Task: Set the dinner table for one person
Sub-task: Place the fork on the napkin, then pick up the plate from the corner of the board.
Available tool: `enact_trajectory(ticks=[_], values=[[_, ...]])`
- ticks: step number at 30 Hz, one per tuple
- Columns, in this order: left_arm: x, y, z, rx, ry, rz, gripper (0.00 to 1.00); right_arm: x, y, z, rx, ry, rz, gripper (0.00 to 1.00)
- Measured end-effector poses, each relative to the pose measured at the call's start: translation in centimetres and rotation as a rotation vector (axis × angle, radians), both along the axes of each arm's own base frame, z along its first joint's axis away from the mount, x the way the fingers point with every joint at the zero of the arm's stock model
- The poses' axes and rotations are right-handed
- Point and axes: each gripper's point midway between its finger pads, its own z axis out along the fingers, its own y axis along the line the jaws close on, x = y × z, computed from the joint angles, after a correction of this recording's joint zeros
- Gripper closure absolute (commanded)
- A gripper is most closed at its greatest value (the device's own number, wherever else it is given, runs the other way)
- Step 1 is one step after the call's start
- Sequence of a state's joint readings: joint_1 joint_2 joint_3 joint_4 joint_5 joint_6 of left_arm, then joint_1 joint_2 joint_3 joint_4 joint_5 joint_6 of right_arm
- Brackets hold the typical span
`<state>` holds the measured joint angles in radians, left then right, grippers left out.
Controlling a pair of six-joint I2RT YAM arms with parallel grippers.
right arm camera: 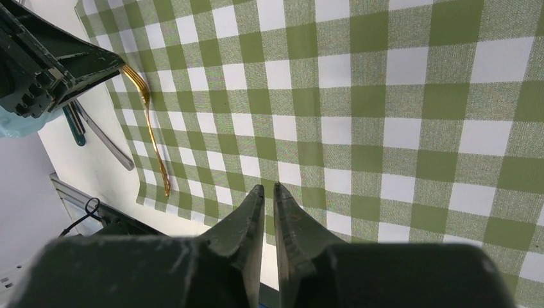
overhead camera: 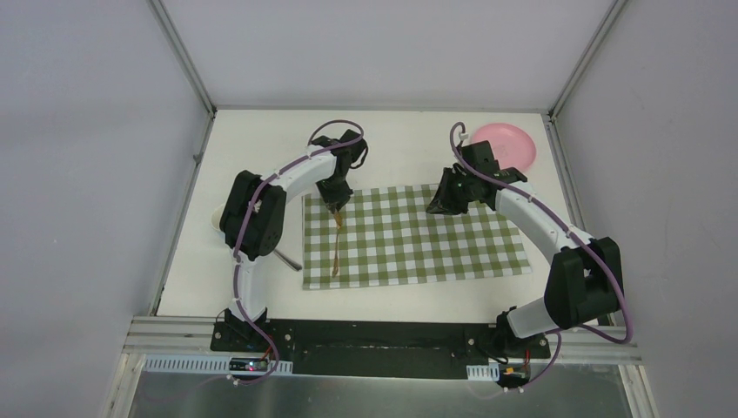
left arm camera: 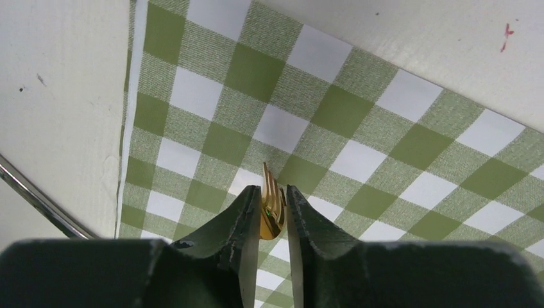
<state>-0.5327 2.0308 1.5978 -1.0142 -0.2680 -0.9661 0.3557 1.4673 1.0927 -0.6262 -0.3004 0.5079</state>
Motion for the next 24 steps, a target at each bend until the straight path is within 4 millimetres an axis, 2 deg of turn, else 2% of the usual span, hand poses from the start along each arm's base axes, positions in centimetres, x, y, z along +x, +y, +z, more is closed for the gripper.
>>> enact_trajectory(ticks=[1,3,4,7,10,11,13,14,17,20,23,24], values=[[0.1,-0.1,0.0,-0.002,-0.001,-0.011,0.69,0.0,0.0,0.0,0.0,0.0,0.0,0.86],[0.3,-0.3,0.1,-0.01,-0.015,-0.032,0.5,0.0,0.0,0.0,0.0,0.0,0.0,0.85],[0.5,-0.3,0.3,-0.016,-0.03,-0.046,0.48,0.0,0.0,0.0,0.0,0.0,0.0,0.85],[0.3,0.0,2.0,-0.031,-0.086,-0.083,0.49,0.0,0.0,0.0,0.0,-0.001,0.0,0.86],[0.6,0.6,5.7,-0.03,-0.181,-0.11,0.51,0.0,0.0,-0.3,-0.001,0.001,0.001,0.85],[0.9,0.9,7.1,-0.028,-0.221,-0.115,0.53,0.0,0.0,-0.4,-0.001,0.004,0.001,0.85],[1.1,1.6,9.7,-0.016,-0.291,-0.118,0.66,0.0,0.0,-0.9,-0.004,0.011,0.001,0.86],[1.1,1.8,10.3,-0.012,-0.306,-0.116,0.7,0.0,0.0,-1.2,-0.006,0.018,0.002,0.86],[1.0,3.2,12.3,0.03,-0.366,-0.09,0.74,-0.1,0.0,-2.0,-0.013,0.037,0.003,0.86],[0.4,5.3,13.3,0.086,-0.389,-0.047,0.66,0.0,0.0,-2.2,-0.015,0.043,0.003,0.86],[-0.4,8.2,13.3,0.175,-0.37,0.023,0.51,0.0,0.1,-2.2,-0.011,0.042,0.005,0.86],[-0.7,9.2,13.2,0.204,-0.359,0.053,0.49,0.0,0.1,-2.2,-0.01,0.041,0.006,0.86]])
